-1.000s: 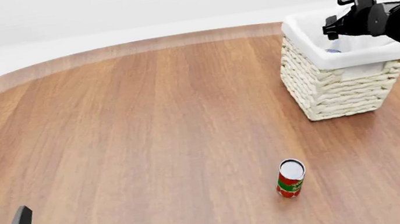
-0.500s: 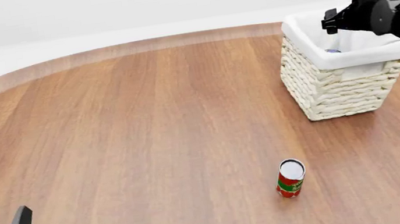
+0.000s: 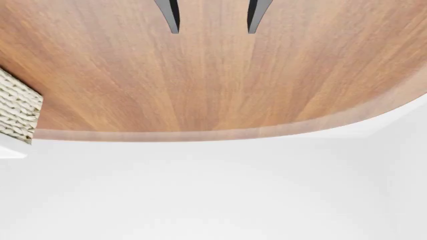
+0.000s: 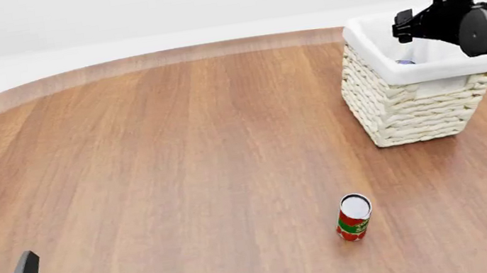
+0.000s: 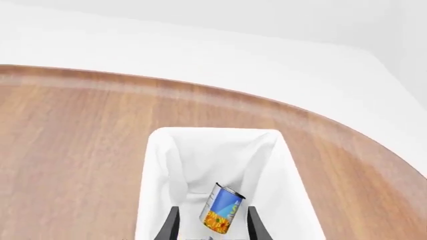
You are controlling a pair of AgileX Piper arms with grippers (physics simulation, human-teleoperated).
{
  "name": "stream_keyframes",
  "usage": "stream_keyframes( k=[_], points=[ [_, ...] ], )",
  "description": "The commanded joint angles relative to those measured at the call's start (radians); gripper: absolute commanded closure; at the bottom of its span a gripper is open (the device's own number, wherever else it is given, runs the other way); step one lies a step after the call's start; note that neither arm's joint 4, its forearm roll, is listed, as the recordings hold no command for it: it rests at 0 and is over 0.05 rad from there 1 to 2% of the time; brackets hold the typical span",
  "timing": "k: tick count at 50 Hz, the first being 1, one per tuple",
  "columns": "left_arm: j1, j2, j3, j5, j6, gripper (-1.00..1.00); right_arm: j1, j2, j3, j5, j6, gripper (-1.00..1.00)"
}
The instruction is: Pick up the alphabet soup and the cream cheese box, and put them in the basket.
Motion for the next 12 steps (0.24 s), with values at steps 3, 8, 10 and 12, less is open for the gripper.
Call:
stream_keyframes(
  k=[3, 8, 10, 12],
  points=[
    [0.0, 0.0, 0.0, 0.0, 0.0, -1.0, 0.027, -0.108, 0.141, -0.088, 0.001, -1.0],
    [0.0, 0.0, 0.0, 0.0, 0.0, -1.0, 0.034, -0.137, 0.177, -0.108, 0.001, -1.0],
    [0.0, 0.0, 0.0, 0.0, 0.0, -1.0, 0.037, -0.145, 0.187, -0.113, 0.0, -1.0],
    [0.0, 0.0, 0.0, 0.0, 0.0, -1.0, 0.042, -0.161, 0.203, -0.123, 0.002, -1.0]
  ],
)
